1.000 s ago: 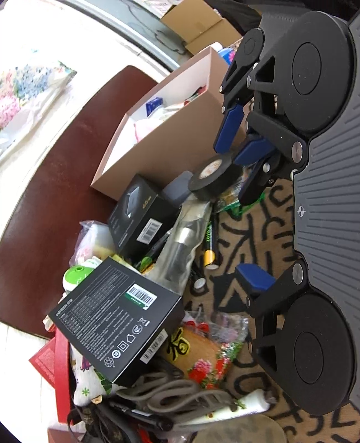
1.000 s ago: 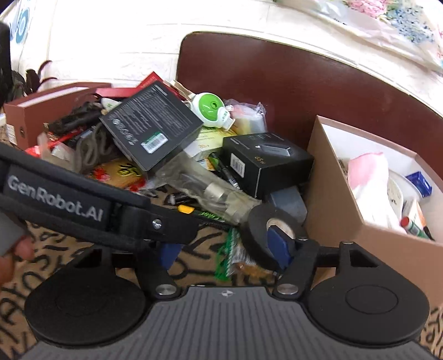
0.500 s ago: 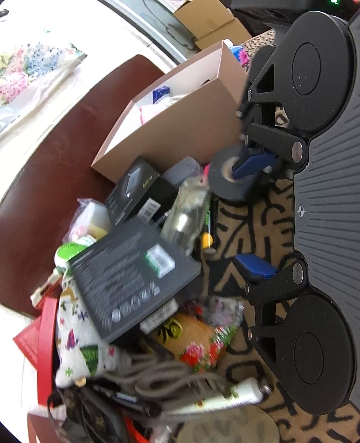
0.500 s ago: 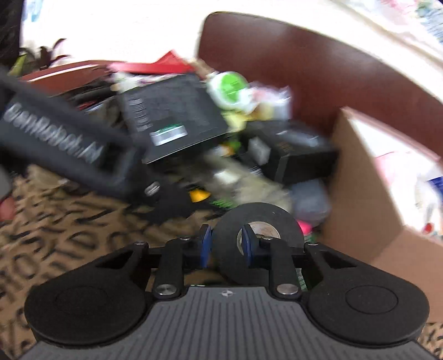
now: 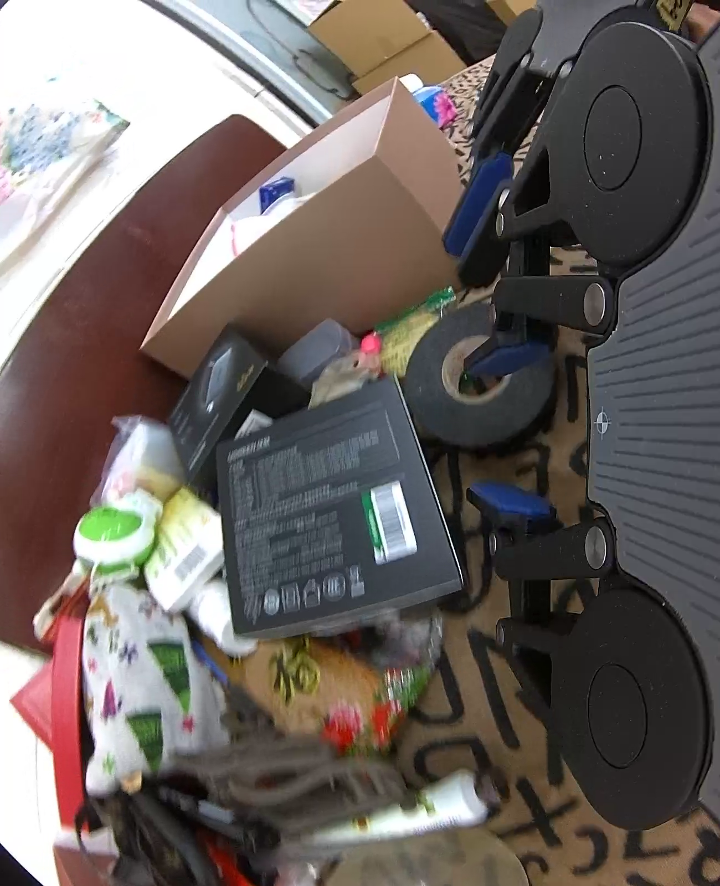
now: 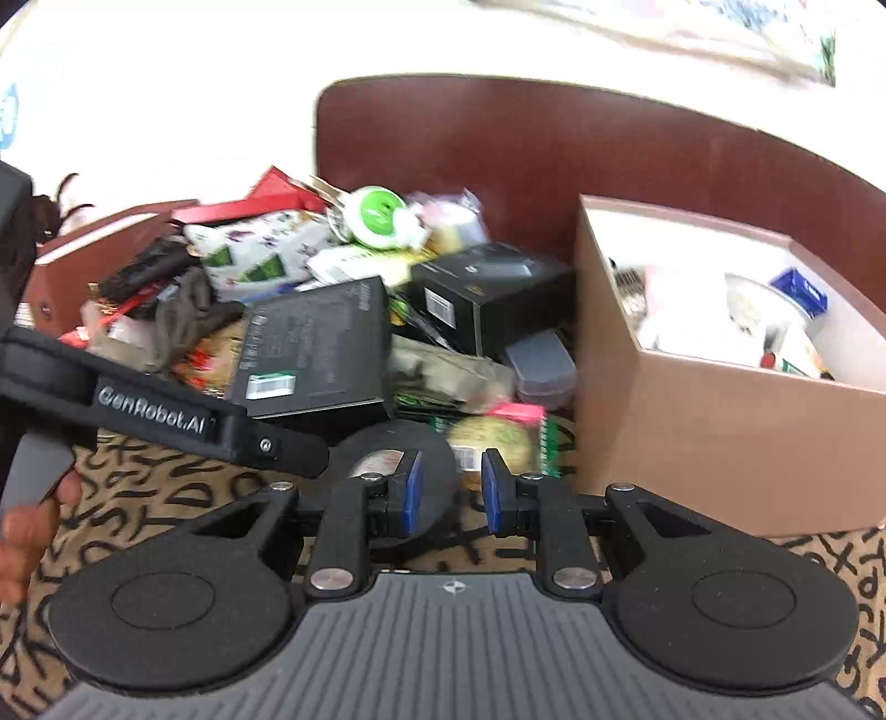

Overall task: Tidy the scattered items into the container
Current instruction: 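Lift the black tape roll with the right tool toward the brown box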

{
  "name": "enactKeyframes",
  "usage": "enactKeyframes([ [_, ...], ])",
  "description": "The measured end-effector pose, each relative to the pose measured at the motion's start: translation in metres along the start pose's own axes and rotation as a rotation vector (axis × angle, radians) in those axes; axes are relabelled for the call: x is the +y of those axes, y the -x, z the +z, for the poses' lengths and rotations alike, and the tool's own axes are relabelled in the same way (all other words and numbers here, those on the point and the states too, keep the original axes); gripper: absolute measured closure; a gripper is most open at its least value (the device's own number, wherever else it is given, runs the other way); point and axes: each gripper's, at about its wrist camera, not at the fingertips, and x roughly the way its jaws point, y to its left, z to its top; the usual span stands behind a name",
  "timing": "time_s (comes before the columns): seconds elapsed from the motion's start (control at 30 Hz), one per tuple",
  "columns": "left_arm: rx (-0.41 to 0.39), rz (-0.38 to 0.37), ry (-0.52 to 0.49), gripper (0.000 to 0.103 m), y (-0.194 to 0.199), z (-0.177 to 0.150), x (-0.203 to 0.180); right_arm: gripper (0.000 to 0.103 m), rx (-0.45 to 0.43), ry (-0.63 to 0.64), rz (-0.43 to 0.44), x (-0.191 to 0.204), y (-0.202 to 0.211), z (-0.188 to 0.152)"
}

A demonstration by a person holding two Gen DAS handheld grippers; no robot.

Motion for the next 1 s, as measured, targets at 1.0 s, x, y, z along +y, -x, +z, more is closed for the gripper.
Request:
enactKeyframes([
  [1.0, 0.114, 0.039, -0.04, 0.052, 0.039, -0.064, -0.005, 0.069, 0.17, -0.111, 0.168, 0.026, 0.038, -0.044],
])
